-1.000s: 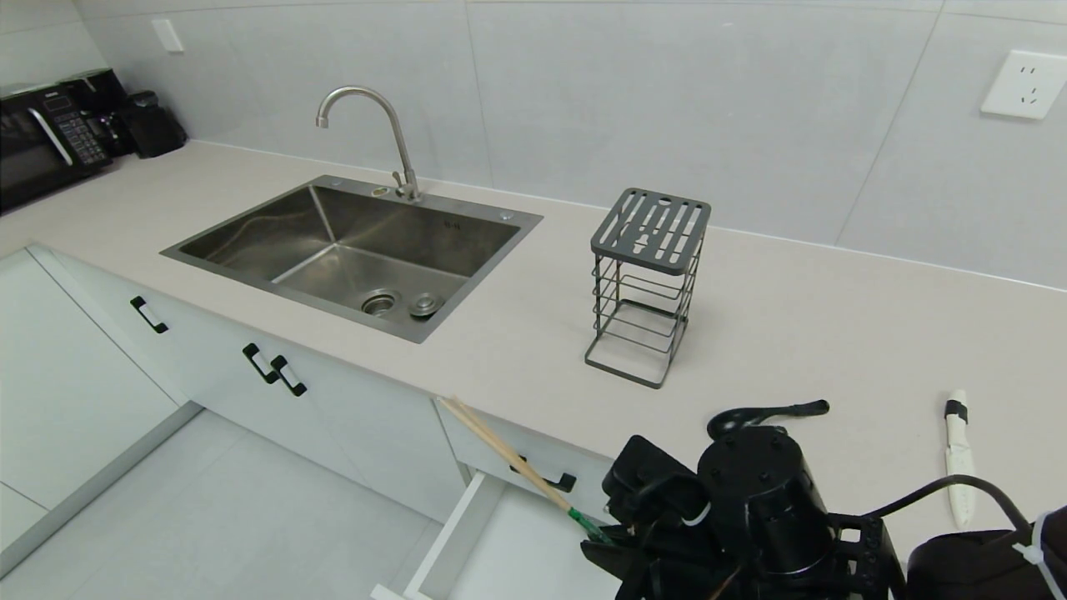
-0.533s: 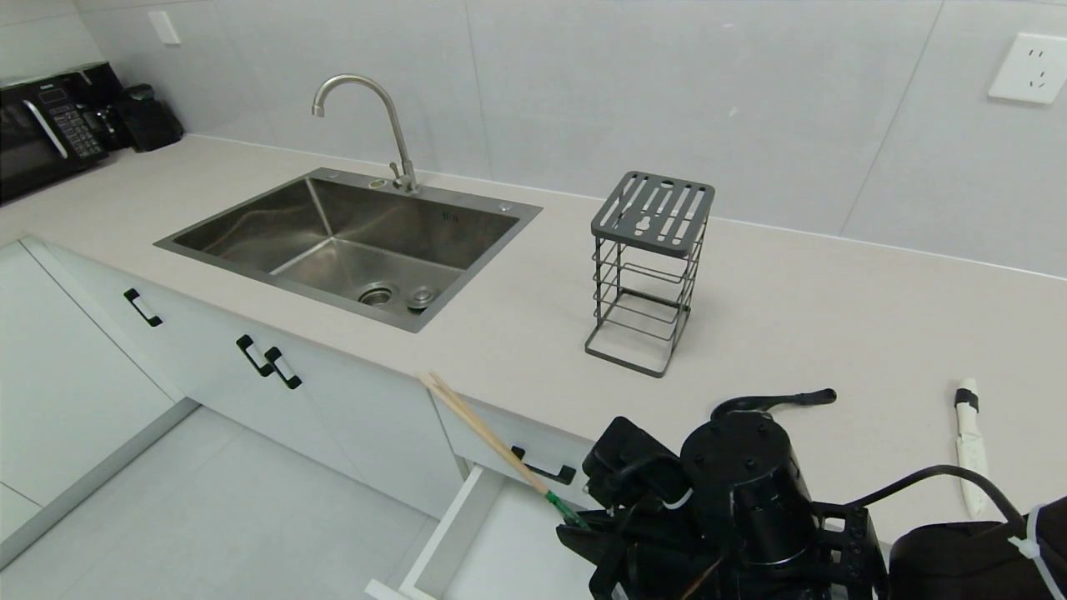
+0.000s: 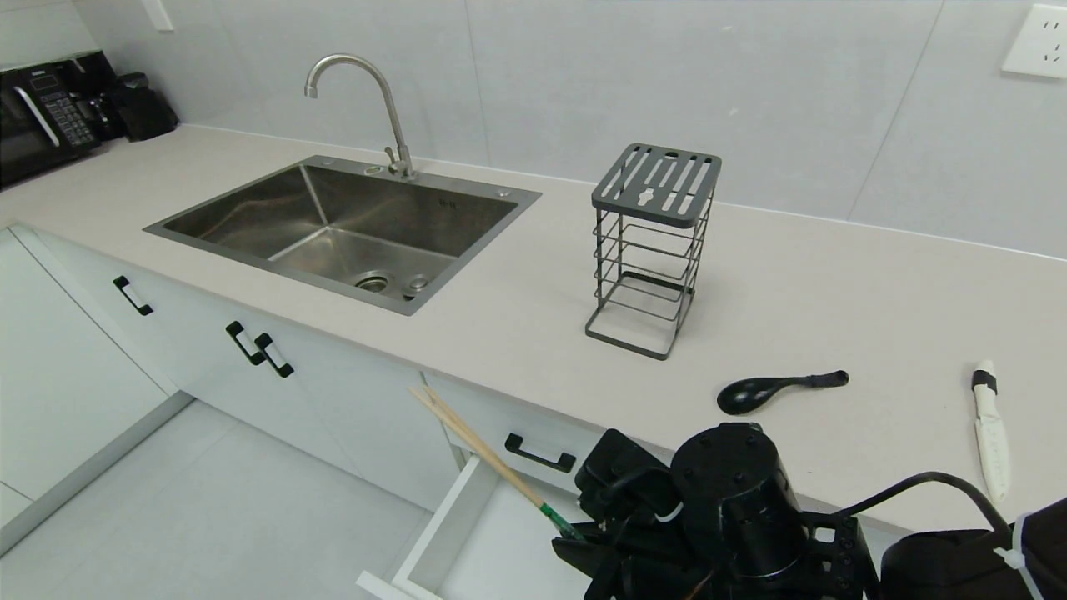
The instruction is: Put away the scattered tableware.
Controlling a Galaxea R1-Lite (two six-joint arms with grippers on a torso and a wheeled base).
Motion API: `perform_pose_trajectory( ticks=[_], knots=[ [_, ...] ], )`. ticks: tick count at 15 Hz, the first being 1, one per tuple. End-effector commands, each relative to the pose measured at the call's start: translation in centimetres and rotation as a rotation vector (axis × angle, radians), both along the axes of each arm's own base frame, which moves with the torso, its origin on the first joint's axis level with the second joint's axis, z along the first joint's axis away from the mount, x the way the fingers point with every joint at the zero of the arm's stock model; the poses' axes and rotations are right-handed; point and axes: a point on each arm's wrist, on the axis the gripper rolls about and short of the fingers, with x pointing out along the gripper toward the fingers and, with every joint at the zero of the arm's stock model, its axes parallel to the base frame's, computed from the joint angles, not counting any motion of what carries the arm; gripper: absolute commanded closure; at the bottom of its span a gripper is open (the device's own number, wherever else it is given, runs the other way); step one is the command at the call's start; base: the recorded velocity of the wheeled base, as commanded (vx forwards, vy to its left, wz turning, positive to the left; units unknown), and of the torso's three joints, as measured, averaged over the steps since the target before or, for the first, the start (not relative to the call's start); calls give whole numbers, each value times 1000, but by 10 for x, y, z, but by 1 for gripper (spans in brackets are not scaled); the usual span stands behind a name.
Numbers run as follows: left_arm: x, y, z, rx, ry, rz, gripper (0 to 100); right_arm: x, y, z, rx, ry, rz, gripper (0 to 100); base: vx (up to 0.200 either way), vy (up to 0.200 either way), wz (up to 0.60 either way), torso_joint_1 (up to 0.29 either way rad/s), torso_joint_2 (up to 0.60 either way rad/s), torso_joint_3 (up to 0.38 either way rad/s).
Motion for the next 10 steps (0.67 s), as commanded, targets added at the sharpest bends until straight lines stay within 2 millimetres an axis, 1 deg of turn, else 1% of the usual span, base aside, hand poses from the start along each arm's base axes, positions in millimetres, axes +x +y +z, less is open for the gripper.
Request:
perform_pose_trajectory(
  ticks=[1,4,10],
  knots=[
    [0,0,0,0,1,0,0,-1,1,-1,-2,1,4,100,0,0,0,-61,90,61],
    [0,0,0,0,1,0,0,-4,3,0,1,-1,16,100,0,0,0,-196,390,193],
    [0,0,0,0,1,0,0,-4,4,1,4,-2,18,100,0,0,0,-255,500,237]
  ],
)
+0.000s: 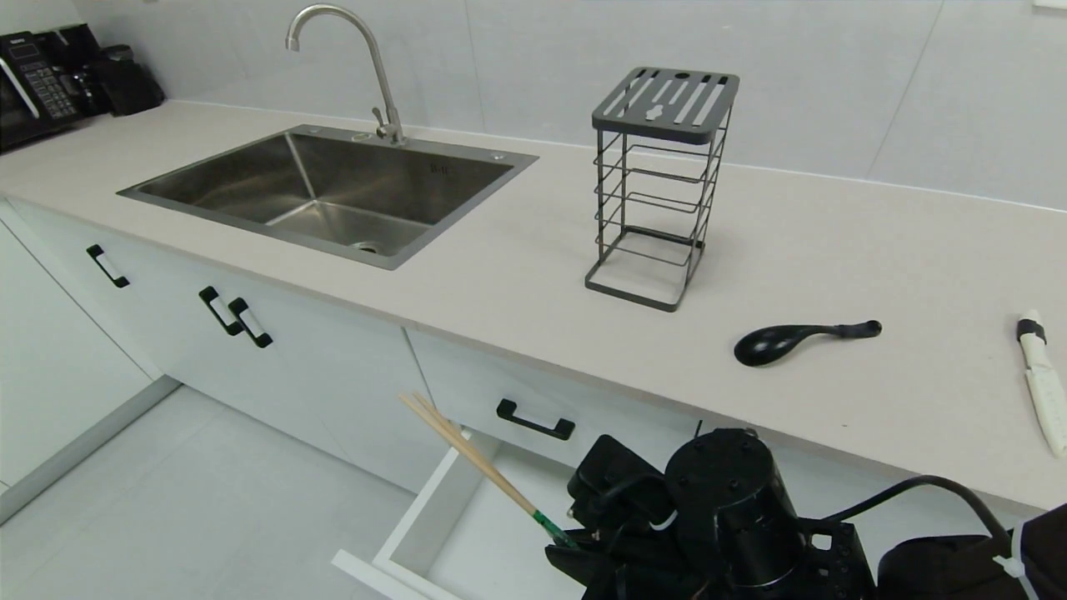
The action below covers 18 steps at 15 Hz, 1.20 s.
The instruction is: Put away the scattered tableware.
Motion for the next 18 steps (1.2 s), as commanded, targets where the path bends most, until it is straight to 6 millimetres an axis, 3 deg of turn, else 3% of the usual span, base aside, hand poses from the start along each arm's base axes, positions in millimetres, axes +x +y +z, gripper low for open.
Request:
perform_pose_trajectory(
  ticks=[1,8,13,18],
  knots=[
    [0,0,0,0,2,0,0,-1,0,0,1,0,3,100,0,0,0,-256,496,237],
    [0,0,0,0,2,0,0,-7,11,7,-35,18,36,100,0,0,0,-251,475,219],
    [0,0,0,0,2,0,0,-8,23,21,-83,38,58,100,0,0,0,-252,348,142],
    [0,0,0,0,2,0,0,-2,30,32,-81,9,7,100,0,0,0,-86,247,82]
  ],
)
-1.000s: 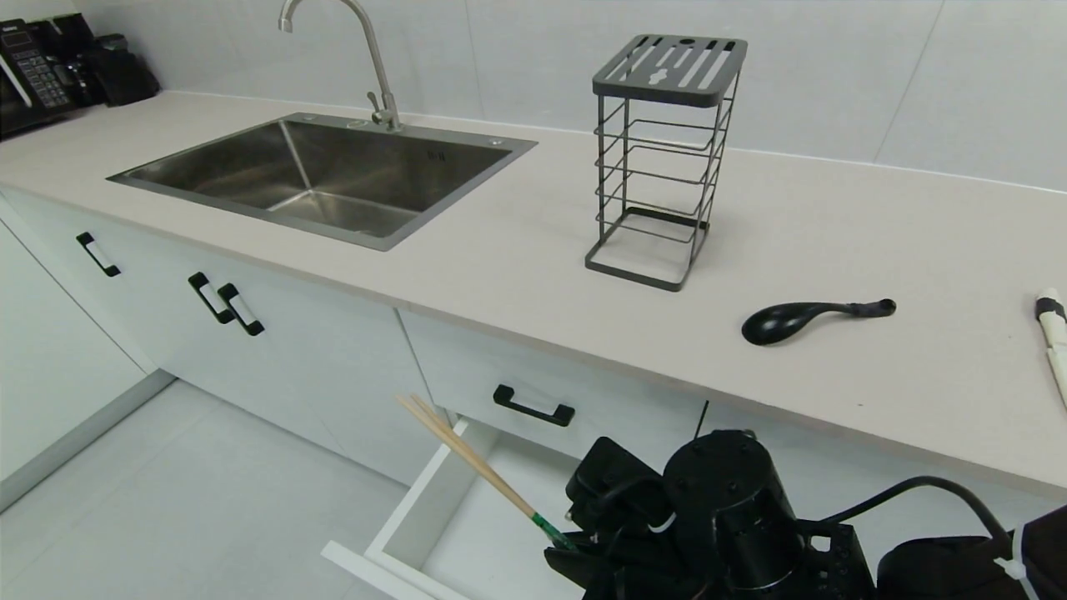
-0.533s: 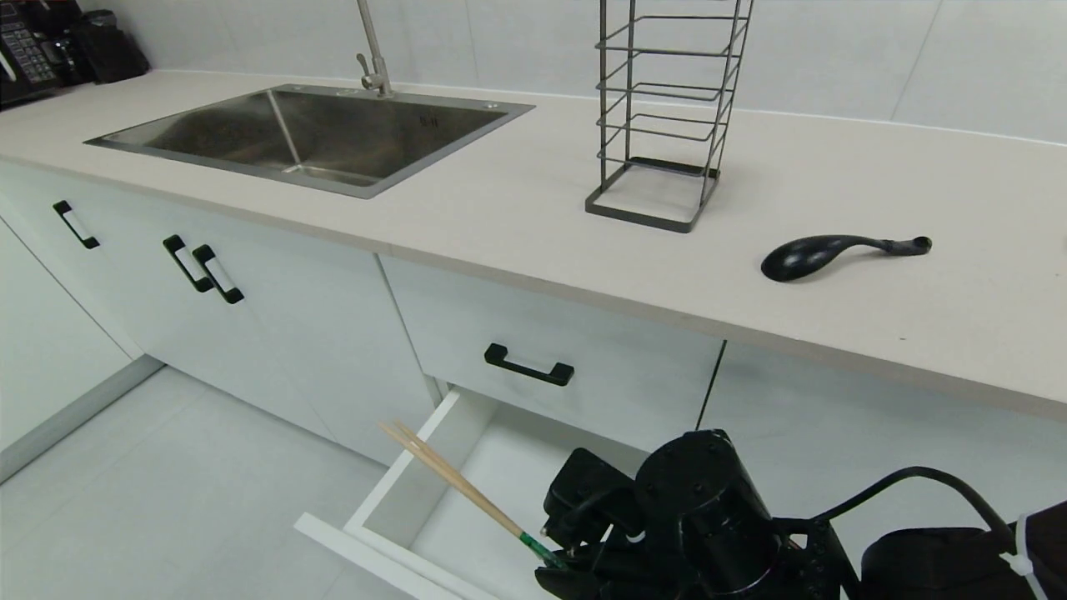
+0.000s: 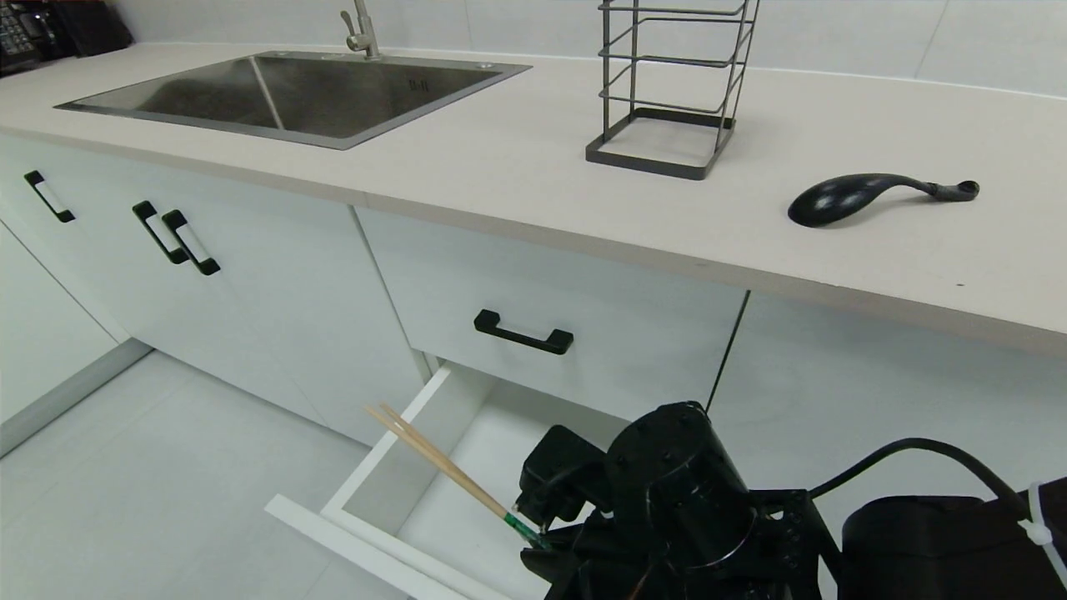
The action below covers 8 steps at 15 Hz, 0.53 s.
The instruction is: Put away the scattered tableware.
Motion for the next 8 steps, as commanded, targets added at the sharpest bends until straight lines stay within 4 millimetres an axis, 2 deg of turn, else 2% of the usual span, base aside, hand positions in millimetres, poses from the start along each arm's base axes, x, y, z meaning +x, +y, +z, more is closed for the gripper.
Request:
perform_pose_trajectory(
  ticks=[1,2,4,7,8],
  knots=[
    [0,0,0,1,1,0,0,7,4,10,1,-13,-21,100,0,0,0,-22,90,41],
    [0,0,0,0,1,0,0,16,0,16,-41,-2,-44,100,0,0,0,2,41,51],
    [0,0,0,0,1,0,0,19,-1,24,-92,11,-72,100,0,0,0,0,0,0],
    [0,0,0,0,1,0,0,22,1,20,-131,-23,-137,100,0,0,0,0,0,0],
    [0,0,0,0,1,0,0,23,2,10,-163,-22,-158,100,0,0,0,0,0,0]
  ],
)
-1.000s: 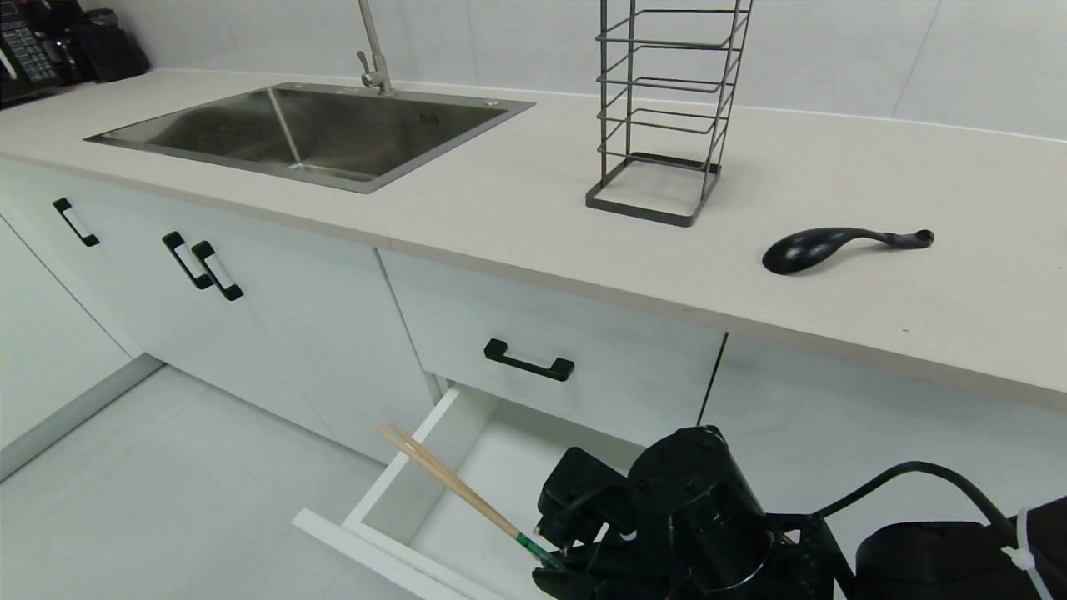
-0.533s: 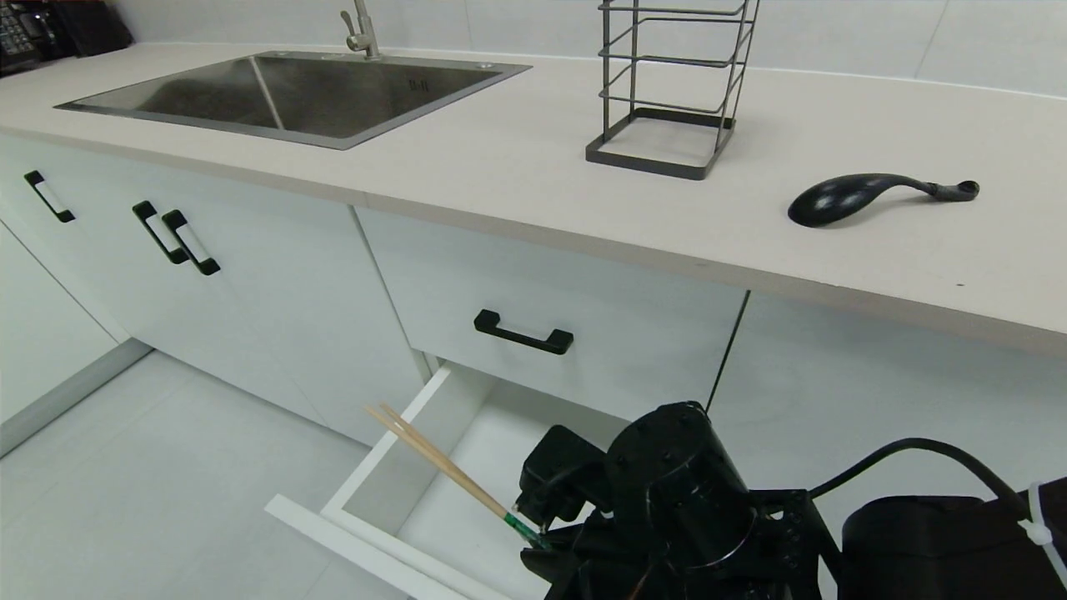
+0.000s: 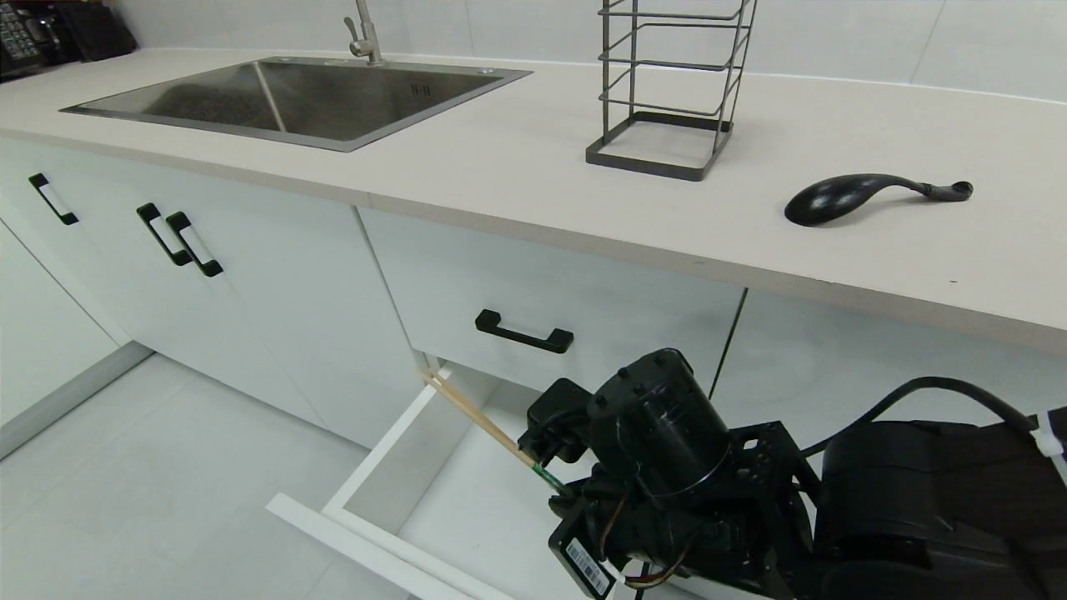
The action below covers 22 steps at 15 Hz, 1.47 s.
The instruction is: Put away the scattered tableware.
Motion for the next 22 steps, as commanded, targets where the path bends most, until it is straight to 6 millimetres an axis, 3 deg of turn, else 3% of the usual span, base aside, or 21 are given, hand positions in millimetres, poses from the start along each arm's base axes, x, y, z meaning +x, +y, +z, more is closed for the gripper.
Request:
perform_pose_trajectory(
  ticks=[1,5,8,22],
  knots=[
    [0,0,0,0,1,0,0,4,7,-17,-43,17,-9,100,0,0,0,0,0,0],
    [0,0,0,0,1,0,0,16,25,-32,-51,15,-15,100,0,0,0,0,0,0],
    [0,0,0,0,1,0,0,27,22,-40,-72,20,-49,100,0,0,0,0,0,0],
    [0,0,0,0,1,0,0,43,25,-66,-126,48,-86,100,0,0,0,0,0,0]
  ],
)
